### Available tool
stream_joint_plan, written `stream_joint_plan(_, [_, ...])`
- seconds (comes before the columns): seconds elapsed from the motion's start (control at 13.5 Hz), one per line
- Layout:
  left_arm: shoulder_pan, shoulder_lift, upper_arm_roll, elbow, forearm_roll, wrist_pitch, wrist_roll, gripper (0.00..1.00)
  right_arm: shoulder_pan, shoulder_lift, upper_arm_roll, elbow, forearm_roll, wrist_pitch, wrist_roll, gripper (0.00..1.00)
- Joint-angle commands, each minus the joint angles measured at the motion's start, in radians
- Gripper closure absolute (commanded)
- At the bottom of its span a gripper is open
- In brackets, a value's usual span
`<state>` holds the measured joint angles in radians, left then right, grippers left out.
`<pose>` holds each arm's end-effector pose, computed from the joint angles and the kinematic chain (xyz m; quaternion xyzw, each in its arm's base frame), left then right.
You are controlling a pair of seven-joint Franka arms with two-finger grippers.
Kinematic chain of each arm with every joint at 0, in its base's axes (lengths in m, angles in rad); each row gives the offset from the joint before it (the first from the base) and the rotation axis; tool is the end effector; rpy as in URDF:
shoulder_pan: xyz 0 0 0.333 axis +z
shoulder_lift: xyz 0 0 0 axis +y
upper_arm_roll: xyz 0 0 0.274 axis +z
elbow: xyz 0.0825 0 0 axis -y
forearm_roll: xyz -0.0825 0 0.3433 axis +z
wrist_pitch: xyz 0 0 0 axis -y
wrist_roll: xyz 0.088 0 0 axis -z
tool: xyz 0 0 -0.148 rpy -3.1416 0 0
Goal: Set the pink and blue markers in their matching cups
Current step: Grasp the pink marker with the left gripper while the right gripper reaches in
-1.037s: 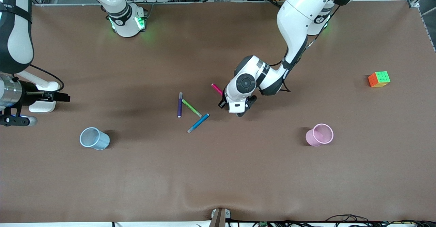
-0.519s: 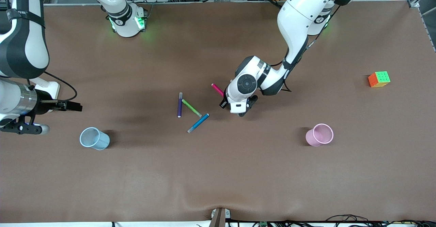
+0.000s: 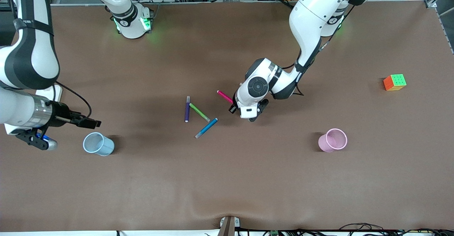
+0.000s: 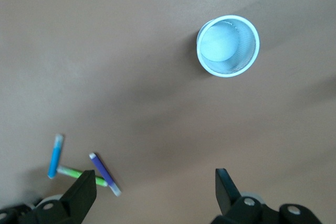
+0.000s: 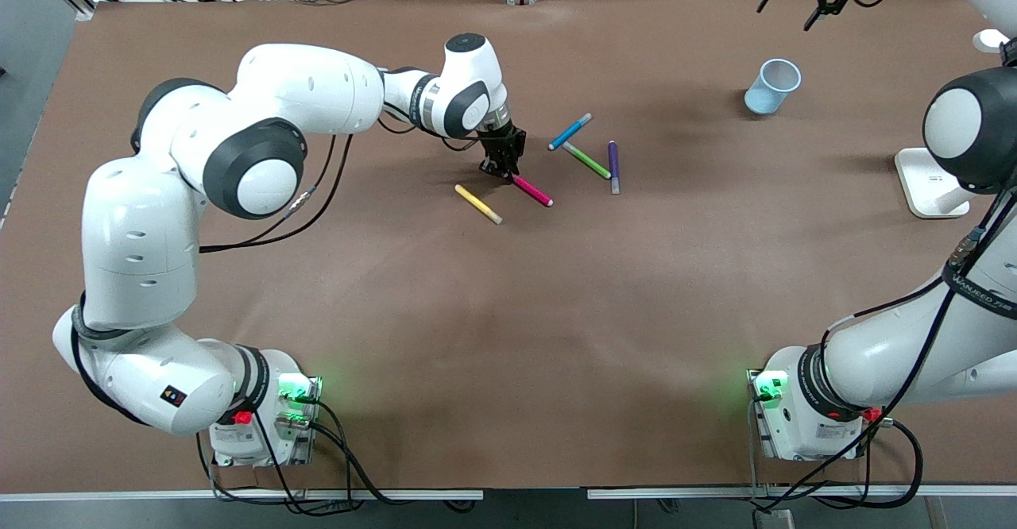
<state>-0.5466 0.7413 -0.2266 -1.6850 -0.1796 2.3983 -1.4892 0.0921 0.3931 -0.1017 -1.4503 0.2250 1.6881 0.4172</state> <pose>0.4442 -0.4343 0.1356 0.8905 0.4340 -0.1268 0.0501 0.5989 0.0314 0.3849 -0.9662 0.2291 0.0928 0.0733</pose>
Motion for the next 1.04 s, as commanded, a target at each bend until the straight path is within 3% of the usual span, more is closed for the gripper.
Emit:
stream_joint_plan(0.0, [0.004,-0.054,0.009,-0.019,-0.009,0.009,-0.016,1.00,0.053,0.038,-0.004,0.027,0.016,0.047,0.164,0.00])
stream_joint_plan(0.52, [0.083,-0.233,0.041,-0.015,0.025,-0.157,-0.065,1.00,0.208,0.140,-0.006,0.028,0.002,0.244,0.584,0.00])
stream_joint_plan(0.96, [0.200,-0.335,0.046,0.013,0.201,-0.293,-0.025,1.00,0.365,0.269,-0.006,0.031,0.001,0.439,0.828,0.00])
